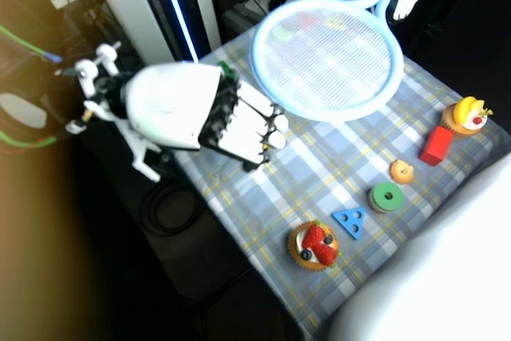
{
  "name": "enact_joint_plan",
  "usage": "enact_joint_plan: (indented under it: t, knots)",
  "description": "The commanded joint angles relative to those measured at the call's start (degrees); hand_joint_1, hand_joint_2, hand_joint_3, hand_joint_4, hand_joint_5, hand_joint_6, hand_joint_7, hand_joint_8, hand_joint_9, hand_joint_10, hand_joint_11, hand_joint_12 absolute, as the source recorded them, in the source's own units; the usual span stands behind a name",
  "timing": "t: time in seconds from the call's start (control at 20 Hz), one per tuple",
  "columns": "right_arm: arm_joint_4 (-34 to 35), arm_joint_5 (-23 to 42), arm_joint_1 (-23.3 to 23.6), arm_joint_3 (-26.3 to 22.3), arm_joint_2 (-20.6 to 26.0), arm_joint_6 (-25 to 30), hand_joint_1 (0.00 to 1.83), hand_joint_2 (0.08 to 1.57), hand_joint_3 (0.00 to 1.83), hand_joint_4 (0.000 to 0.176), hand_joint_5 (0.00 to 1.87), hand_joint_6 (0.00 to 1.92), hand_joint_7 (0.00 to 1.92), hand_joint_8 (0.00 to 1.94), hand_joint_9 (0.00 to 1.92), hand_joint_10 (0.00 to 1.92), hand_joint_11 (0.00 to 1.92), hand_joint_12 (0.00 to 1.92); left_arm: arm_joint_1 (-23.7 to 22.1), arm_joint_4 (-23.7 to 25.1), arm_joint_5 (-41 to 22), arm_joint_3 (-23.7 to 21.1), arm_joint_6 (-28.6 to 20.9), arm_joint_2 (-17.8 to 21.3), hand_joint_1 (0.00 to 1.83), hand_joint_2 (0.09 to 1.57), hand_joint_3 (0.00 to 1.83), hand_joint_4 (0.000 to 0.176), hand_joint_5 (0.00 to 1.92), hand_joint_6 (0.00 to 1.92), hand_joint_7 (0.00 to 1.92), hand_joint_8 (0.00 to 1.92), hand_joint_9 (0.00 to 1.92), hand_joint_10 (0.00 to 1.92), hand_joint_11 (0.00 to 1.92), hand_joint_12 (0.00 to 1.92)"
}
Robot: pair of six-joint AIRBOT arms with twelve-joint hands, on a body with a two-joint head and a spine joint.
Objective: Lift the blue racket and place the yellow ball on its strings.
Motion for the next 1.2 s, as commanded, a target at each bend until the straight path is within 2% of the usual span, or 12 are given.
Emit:
enact_joint_plan:
  t: [0.0,0.05,0.1,0.2,0.3,0.5,0.8,0.9,0.95,1.05,1.1,1.15]
  knots:
    - [0.7,7.0,1.5,0.0,-0.3,-0.1,1.39,1.04,0.00,0.000,1.02,0.85,1.27,0.41,1.10,1.00,0.88,1.20,-0.9,0.9,-5.7,0.7,-0.3,-0.3,1.82,1.15,0.00,0.176,0.89,1.92,1.20,1.92,1.49,1.92,1.58,1.92]
    - [-0.1,7.0,2.5,0.0,-0.6,-0.1,1.29,1.04,0.00,0.000,1.04,0.87,1.32,0.40,1.13,0.75,0.82,1.24,-1.1,0.9,-5.4,0.9,-0.3,-0.5,1.83,1.15,0.00,0.176,0.92,1.92,1.22,1.92,1.49,1.92,1.58,1.92]
    - [-1.1,7.0,3.5,0.0,-1.1,-0.1,1.37,1.03,0.00,0.000,1.03,0.84,1.34,0.27,1.12,0.92,0.80,1.19,-1.4,1.0,-5.0,1.1,-0.3,-0.8,1.82,1.16,0.01,0.176,0.92,1.92,1.22,1.92,1.49,1.92,1.59,1.92]
    - [-3.1,6.9,5.4,0.0,-2.0,-0.1,1.28,1.03,0.00,0.000,1.07,0.77,1.33,0.46,1.19,0.61,0.87,1.17,-1.9,1.4,-4.4,1.6,-0.3,-1.4,1.81,1.14,0.00,0.176,0.85,1.92,1.16,1.92,1.47,1.92,1.58,1.92]
    - [-5.5,6.7,6.9,0.1,-3.0,0.9,1.40,1.03,0.00,0.000,1.03,0.85,1.33,0.32,1.10,0.92,0.72,1.05,-2.7,2.1,-3.8,2.1,-0.3,-2.0,1.80,1.14,0.00,0.176,0.85,1.92,1.15,1.92,1.48,1.92,1.58,1.92]
    - [-12.3,6.3,9.0,2.2,-5.6,9.3,1.40,1.02,0.00,0.000,1.01,0.84,1.38,0.17,1.19,0.89,0.97,1.03,-3.7,2.9,-2.9,2.9,-0.3,-2.7,1.81,1.15,0.00,0.176,0.86,1.92,1.17,1.92,1.52,1.92,1.60,1.92]
    - [-17.2,3.1,11.0,2.4,-6.6,9.8,1.40,1.02,0.00,0.000,1.03,0.82,1.40,0.21,1.08,0.95,0.67,1.14,-4.9,3.8,-1.7,3.7,-0.3,-3.4,1.83,1.15,0.00,0.176,0.91,1.92,1.22,1.92,1.55,1.92,1.62,1.92]
    - [-19.3,2.0,11.9,2.3,-7.1,9.8,1.40,1.02,0.00,0.000,1.05,0.80,1.40,0.23,1.07,0.95,0.76,1.18,-5.1,4.0,-1.6,3.7,-0.3,-3.5,1.83,1.13,0.00,0.176,0.97,1.92,1.26,1.92,1.58,1.92,1.64,1.92]
    - [-20.2,1.5,12.1,2.3,-7.2,9.8,1.30,1.02,0.00,0.000,1.10,0.75,1.30,0.51,1.07,0.75,0.79,1.17,-5.2,4.1,-1.4,3.8,-0.3,-3.6,1.83,1.13,0.00,0.176,0.98,1.92,1.24,1.92,1.57,1.92,1.63,1.92]
    - [-20.7,1.0,12.2,2.3,-7.2,9.8,1.26,1.06,0.00,0.000,1.11,0.61,1.11,0.95,1.01,0.68,0.76,1.25,-5.5,4.3,-1.2,4.0,-0.3,-3.9,1.83,1.13,0.00,0.176,1.01,1.92,1.27,1.92,1.58,1.92,1.65,1.92]
    - [-20.8,0.7,12.2,2.3,-7.2,9.8,1.26,1.06,0.00,0.000,1.11,0.61,1.11,0.95,1.01,0.68,0.76,1.25,-5.5,4.3,-1.2,4.1,-0.3,-3.9,1.83,1.13,0.00,0.176,1.01,1.92,1.27,1.92,1.58,1.92,1.65,1.92]
    - [-20.9,0.4,12.2,2.3,-7.2,9.8,1.17,1.08,0.00,0.000,1.06,0.84,0.97,0.42,0.88,0.55,0.59,1.18,-5.5,4.3,-1.2,4.1,-0.3,-4.0,1.83,1.13,0.00,0.176,1.00,1.92,1.27,1.92,1.60,1.92,1.66,1.92]
